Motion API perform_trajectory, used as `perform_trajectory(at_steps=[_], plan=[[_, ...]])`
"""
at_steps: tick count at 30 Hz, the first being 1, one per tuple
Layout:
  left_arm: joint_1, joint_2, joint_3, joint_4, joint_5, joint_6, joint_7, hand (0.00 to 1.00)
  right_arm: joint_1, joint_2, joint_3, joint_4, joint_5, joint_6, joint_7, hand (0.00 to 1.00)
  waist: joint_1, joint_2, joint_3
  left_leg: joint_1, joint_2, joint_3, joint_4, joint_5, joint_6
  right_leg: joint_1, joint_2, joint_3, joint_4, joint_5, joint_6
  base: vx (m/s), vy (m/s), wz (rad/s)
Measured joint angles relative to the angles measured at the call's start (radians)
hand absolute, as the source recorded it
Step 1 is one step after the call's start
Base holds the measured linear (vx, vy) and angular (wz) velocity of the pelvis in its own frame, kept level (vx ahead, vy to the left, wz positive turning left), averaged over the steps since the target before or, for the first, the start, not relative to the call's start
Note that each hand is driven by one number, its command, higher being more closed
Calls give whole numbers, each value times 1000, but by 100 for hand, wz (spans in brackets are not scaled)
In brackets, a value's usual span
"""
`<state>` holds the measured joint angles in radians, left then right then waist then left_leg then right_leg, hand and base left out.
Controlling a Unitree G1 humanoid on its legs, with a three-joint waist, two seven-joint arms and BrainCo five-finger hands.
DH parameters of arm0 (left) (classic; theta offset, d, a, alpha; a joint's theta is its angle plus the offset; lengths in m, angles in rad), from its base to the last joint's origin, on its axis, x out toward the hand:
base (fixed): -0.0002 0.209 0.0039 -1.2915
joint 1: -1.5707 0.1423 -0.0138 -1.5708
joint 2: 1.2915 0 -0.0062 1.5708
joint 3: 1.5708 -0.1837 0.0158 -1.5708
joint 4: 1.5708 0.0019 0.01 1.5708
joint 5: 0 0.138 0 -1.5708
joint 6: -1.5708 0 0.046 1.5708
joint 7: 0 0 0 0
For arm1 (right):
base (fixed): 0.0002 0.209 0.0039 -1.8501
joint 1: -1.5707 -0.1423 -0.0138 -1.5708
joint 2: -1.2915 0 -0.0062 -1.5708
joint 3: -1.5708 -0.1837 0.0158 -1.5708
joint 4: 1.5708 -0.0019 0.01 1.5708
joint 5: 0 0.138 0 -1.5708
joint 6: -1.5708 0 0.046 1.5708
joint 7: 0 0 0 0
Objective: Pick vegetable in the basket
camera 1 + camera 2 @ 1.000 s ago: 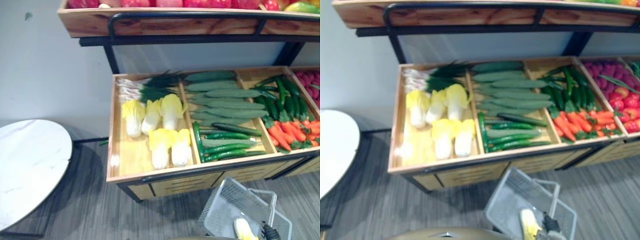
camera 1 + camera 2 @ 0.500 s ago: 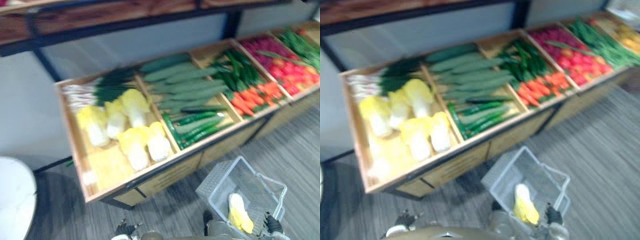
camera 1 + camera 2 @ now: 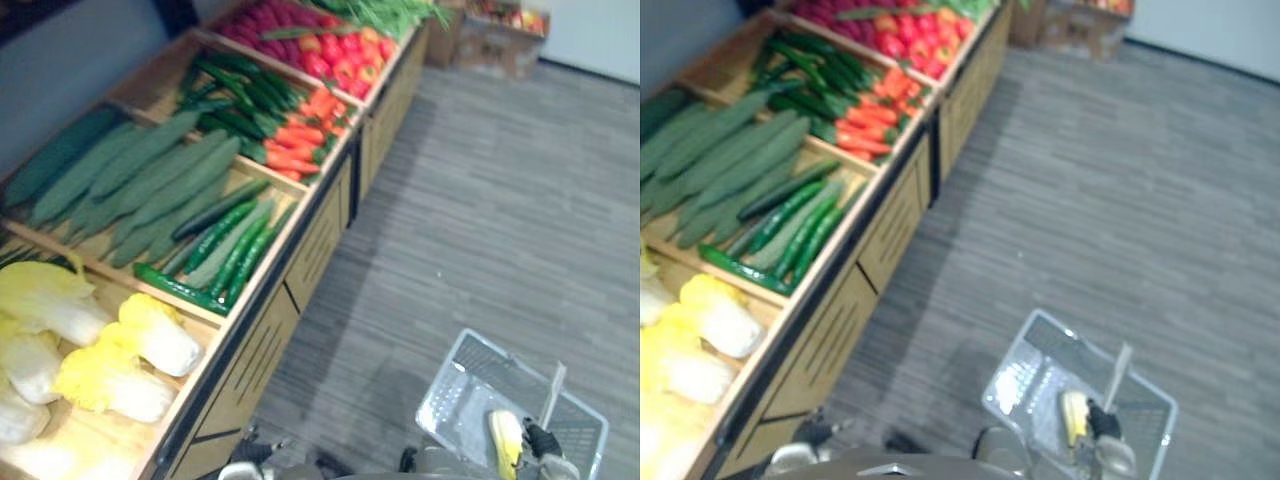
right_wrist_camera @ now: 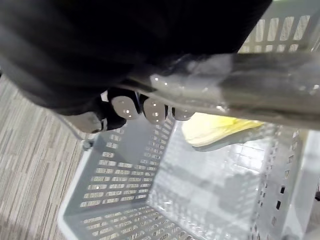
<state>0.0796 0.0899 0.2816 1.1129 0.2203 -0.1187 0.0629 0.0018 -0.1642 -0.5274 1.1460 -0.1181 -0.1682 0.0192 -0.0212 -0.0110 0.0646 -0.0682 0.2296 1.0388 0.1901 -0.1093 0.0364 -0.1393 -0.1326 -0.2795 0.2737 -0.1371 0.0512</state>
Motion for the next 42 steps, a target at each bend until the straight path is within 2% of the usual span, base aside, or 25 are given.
perform_trajectory(at_steps=[3,6,7,8,9,10,11,12,14,15,16,17,19,21,26,31,32,34,35,36,37,38,39,40,42], plan=[[-6,3,-1,-1,0,1,9,0,6,-5,72,1,-1,-11,-11,100,-9,-8,1,15,74,50,147,-19,12,54,14,-53,-85,-3,3,34,-242,-55],[-12,-10,-12,-10,-3,-2,18,0,17,-24,147,0,1,-15,-14,100,-4,24,10,44,191,35,317,-49,-9,132,70,-37,-161,-1,0,1,-190,-53],[-12,-14,-21,-10,-5,-3,20,0,15,-23,155,0,1,-16,-14,100,-3,36,13,44,209,-14,357,-37,-23,144,80,-17,-163,0,-3,-40,-106,-66],[-6,-20,-20,-19,-10,-4,21,0,14,-22,160,-1,0,-16,-14,100,-1,34,25,24,213,-151,416,-5,-48,160,83,26,-163,-1,-17,-33,-66,-88],[-3,-27,-19,-27,-12,-7,24,0,11,-29,177,0,-1,-17,-14,100,8,37,28,-16,144,-371,391,-31,-91,165,68,83,-160,-5,-24,-41,-8,-77],[-3,-28,-19,-28,-13,-7,24,0,10,-31,180,0,-1,-17,-14,100,9,38,28,-17,132,-400,382,-36,-96,164,67,90,-159,-5,-24,-29,57,-144],[13,-37,-10,-32,-22,-10,33,0,-3,-31,185,7,-2,-20,-14,100,33,44,30,-13,11,-668,283,-75,-123,143,59,184,-149,-4,-23,-26,118,-157],[21,-43,0,-31,-23,-11,38,0,-2,-29,188,8,-2,-26,-13,100,38,47,31,-4,-41,-786,218,-82,-129,136,62,224,-149,-3,-20,-7,110,-170],[33,-45,0,-28,-23,-15,39,0,4,-38,183,7,-2,-33,-13,100,37,60,34,19,-78,-899,107,-65,-135,125,85,268,-149,4,-8,-21,176,-87],[35,-44,2,-18,-23,-15,38,0,8,-44,179,7,-1,-34,-13,100,38,62,35,47,-79,-922,65,-85,-153,122,98,289,-166,12,5,-25,206,-60],[35,-42,2,-17,-23,-15,38,0,9,-41,179,6,-1,-35,-13,100,36,63,33,57,-80,-928,33,-90,-151,121,98,292,-179,19,16,-33,167,-29],[32,-37,2,-17,-23,-15,38,0,10,-31,174,5,0,-37,-13,100,27,51,34,54,-91,-911,-20,-91,-135,118,87,294,-205,40,27,-37,111,-10],[35,-23,4,-17,-19,-13,40,0,11,-9,161,-3,0,-41,-15,100,32,22,39,50,-114,-886,-50,-71,-118,102,64,311,-233,68,44,-41,133,-18],[37,-19,2,-17,-16,-10,41,0,25,-5,161,-20,2,-40,-17,100,31,13,34,53,-136,-881,-69,-63,-106,95,46,313,-239,72,51,12,112,-8],[32,-22,0,-20,-6,-11,41,0,47,16,163,-54,-1,-42,-20,100,53,20,17,84,-158,-853,-118,-58,-98,94,20,315,-260,79,64,97,68,-12],[32,-25,0,-19,-1,-14,39,0,45,26,143,-71,-2,-41,-15,100,54,18,16,114,-156,-827,-134,-58,-99,94,23,312,-237,78,66,94,8,-13],[32,-27,-1,-20,-1,-15,39,0,44,29,139,-72,-2,-40,-15,100,54,20,18,127,-153,-821,-133,-58,-99,81,24,309,-182,68,77,85,13,-15],[32,-30,-8,-24,-1,-15,39,0,44,35,109,-93,0,-38,-15,100,55,19,22,155,-150,-800,-120,-59,-99,0,26,304,38,28,80,48,22,-8],[33,-26,-13,-32,-1,-15,37,0,49,44,86,-122,2,-36,-17,100,53,10,28,171,-154,-795,-97,-65,-102,-77,13,291,241,27,77,14,34,19],[34,-17,-19,-44,-1,-15,36,0,66,58,72,-155,7,-37,-18,100,49,-9,39,198,-161,-788,-77,-94,-93,-139,-11,278,414,52,73,28,39,24],[28,-17,-19,-50,-1,-15,36,0,76,65,64,-170,11,-41,-19,100,46,-1,45,215,-156,-786,-74,-124,-73,-168,-14,272,492,71,71,73,32,14],[30,-11,-5,-59,-3,-13,36,0,80,76,59,-185,13,-46,-25,100,53,-25,48,241,-160,-779,-65,-157,-68,-220,-35,262,618,58,58,60,7,-8],[30,-9,2,-59,-3,-9,39,0,78,83,60,-202,13,-56,-25,100,53,-32,45,246,-155,-774,-42,-186,-77,-255,-44,234,647,39,27,58,-7,-15],[29,-9,2,-59,-3,-9,38,0,78,84,61,-210,12,-60,-25,100,52,-30,45,247,-148,-772,-33,-202,-79,-270,-46,216,634,36,23,77,-35,-16],[22,-17,16,-59,-3,-8,39,0,76,83,60,-210,12,-73,-24,100,50,-26,43,254,-126,-769,-31,-221,-87,-299,-45,145,500,29,11,212,-102,-7]])
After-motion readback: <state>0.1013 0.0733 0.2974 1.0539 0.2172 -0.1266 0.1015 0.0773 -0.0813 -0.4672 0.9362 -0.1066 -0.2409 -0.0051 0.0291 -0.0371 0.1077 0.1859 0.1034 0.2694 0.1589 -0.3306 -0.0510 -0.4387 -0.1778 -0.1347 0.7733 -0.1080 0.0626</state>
